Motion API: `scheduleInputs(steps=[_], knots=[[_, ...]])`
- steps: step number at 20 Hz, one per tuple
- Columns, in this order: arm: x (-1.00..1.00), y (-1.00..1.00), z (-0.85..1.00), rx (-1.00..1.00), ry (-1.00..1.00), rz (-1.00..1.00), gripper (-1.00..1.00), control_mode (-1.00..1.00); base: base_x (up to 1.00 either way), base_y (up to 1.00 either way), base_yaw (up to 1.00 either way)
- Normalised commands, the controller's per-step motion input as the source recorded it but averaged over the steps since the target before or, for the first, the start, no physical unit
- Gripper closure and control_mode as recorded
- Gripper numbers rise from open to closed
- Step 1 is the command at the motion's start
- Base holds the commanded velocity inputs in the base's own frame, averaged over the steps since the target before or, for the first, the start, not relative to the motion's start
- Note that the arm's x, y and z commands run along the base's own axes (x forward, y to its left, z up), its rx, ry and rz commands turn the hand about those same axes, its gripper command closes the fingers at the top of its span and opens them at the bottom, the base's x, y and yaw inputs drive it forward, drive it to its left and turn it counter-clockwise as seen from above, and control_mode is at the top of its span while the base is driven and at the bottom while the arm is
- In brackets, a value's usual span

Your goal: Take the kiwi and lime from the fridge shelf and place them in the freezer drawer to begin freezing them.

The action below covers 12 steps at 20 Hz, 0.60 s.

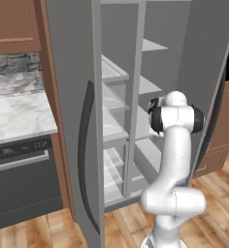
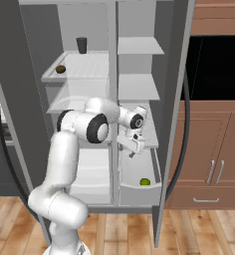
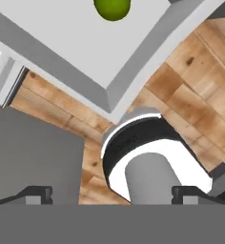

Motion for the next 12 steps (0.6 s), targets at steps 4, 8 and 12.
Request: scheduleInputs(steps=[4,8,12], knots=[[-1.00,0.98,0.48,-0.11,-0.50,0.02,-1.00,-1.00,0.00,0.00,0.00],[-1.00,0.88,0.98,-0.07,-0.42,0.07,-1.00,-1.00,0.00,0.00,0.00],[-0.95,0.79,1.00,-0.10,-0.43,0.13,-1.00,-1.00,0.00,0.00,0.00]])
